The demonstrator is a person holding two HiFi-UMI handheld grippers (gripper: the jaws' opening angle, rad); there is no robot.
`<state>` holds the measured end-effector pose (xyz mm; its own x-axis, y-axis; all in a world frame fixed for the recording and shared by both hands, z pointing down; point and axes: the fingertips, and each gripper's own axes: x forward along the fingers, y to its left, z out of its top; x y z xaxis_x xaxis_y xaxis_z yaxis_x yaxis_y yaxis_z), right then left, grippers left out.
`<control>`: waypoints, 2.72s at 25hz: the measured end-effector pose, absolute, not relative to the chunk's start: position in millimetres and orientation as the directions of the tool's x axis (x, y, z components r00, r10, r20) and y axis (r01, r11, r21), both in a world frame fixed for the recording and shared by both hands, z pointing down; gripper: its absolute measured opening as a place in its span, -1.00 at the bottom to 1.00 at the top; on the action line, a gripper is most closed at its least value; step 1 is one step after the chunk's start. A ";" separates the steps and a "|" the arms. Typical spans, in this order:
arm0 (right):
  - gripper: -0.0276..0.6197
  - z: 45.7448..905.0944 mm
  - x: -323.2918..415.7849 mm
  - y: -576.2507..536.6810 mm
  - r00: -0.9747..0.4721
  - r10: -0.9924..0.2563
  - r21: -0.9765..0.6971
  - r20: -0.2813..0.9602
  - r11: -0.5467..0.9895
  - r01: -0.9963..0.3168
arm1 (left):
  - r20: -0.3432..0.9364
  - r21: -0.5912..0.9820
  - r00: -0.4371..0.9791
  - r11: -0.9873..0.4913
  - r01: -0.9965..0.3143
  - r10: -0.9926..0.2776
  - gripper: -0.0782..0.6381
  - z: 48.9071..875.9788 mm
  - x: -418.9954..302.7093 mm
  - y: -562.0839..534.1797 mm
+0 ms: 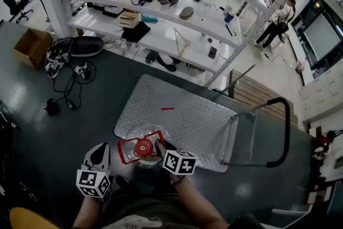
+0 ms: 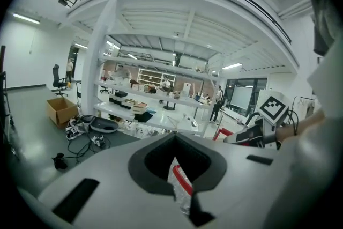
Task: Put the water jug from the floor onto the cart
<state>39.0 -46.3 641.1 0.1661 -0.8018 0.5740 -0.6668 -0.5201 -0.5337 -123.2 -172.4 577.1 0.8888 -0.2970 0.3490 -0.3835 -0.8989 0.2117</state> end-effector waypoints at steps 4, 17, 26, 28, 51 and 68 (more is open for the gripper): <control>-0.78 643.6 82.6 -6.5 0.170 -0.803 -0.551 0.571 -0.529 -0.646 | 0.360 0.205 0.893 -0.911 -0.359 -0.270 -0.77 576.5 -66.2 -134.1; -0.78 663.1 203.6 95.5 0.194 -0.780 -0.561 0.595 -0.576 -0.595 | 0.387 0.180 0.901 -0.942 -0.282 -0.196 -0.77 577.2 85.7 -47.9; -0.78 676.7 260.0 105.2 0.276 -0.739 -0.555 0.614 -0.653 -0.515 | 0.412 0.197 0.909 -0.967 -0.160 -0.067 -0.77 589.9 157.8 -38.7; -0.78 678.3 270.5 101.2 0.291 -0.734 -0.569 0.614 -0.667 -0.481 | 0.416 0.199 0.908 -0.970 -0.138 -0.044 -0.77 590.8 170.6 -44.9; -0.78 736.7 380.6 72.7 0.400 -0.653 -0.577 0.643 -0.757 -0.307 | 0.442 0.193 0.892 -0.981 0.004 0.091 -0.77 611.8 278.4 -106.8; -0.76 755.9 400.1 115.0 0.507 -0.535 -0.455 0.676 -0.844 -0.284 | 0.427 0.222 0.894 -0.974 0.043 0.136 -0.77 617.0 282.6 -100.4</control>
<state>400.1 115.0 755.9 0.5072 -0.5351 0.6755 -0.2841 -0.8439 -0.4552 282.6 -100.4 617.0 0.8937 0.1364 0.4274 0.0426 -0.9742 0.2218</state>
